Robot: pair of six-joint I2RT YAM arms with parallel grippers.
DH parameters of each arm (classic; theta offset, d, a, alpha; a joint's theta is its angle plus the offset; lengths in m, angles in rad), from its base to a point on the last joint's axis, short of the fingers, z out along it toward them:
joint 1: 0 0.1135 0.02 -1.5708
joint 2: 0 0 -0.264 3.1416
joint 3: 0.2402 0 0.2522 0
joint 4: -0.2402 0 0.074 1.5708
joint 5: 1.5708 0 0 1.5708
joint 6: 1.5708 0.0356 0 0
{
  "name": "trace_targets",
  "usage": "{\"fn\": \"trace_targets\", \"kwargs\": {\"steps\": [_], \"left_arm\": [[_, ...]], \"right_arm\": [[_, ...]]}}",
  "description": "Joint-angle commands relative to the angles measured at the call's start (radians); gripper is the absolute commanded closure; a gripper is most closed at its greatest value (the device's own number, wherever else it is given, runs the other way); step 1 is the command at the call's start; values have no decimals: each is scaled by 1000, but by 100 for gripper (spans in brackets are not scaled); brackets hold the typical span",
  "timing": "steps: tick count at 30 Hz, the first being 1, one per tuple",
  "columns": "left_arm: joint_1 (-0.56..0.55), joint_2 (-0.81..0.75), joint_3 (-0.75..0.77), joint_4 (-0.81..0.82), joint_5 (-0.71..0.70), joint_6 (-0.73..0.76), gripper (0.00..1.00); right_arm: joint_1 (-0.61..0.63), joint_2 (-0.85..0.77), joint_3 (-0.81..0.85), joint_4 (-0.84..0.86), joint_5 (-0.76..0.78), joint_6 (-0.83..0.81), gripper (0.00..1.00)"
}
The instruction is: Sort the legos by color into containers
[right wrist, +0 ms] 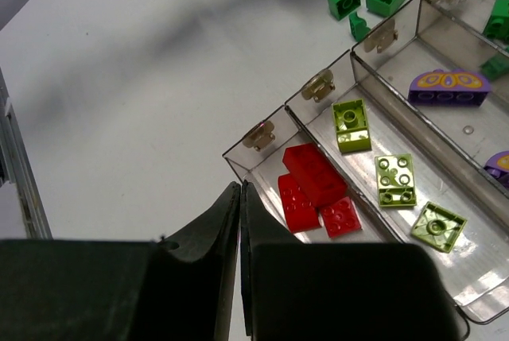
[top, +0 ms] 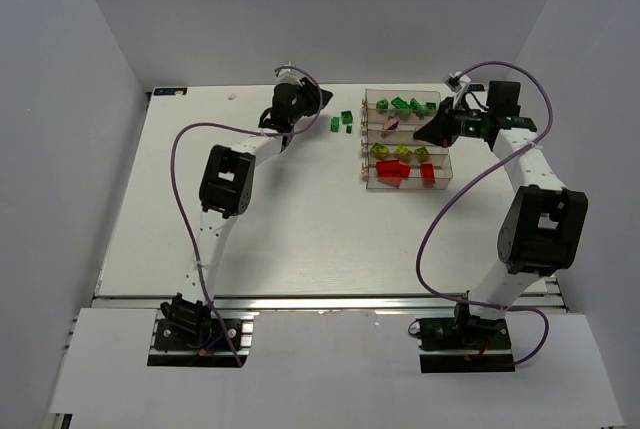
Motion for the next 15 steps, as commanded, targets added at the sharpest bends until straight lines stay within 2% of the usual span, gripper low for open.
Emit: {"fn": "trace_targets", "kwargs": {"steps": [1,5,11,15], "left_arm": [[-12,53,109,67,-41,-84,57],[-23,193,305,42,-66,-118,52],[-29,250,354,32,-114,-103,50],[-27,288,399,12,-78,-115,48]], "right_arm": [[-6,-50,-34,41,-8,28,92],[-11,-65,-76,64,-11,48,92],[-25,-100,-125,106,-28,88,91],[-32,-119,-155,129,-31,104,91]]}}
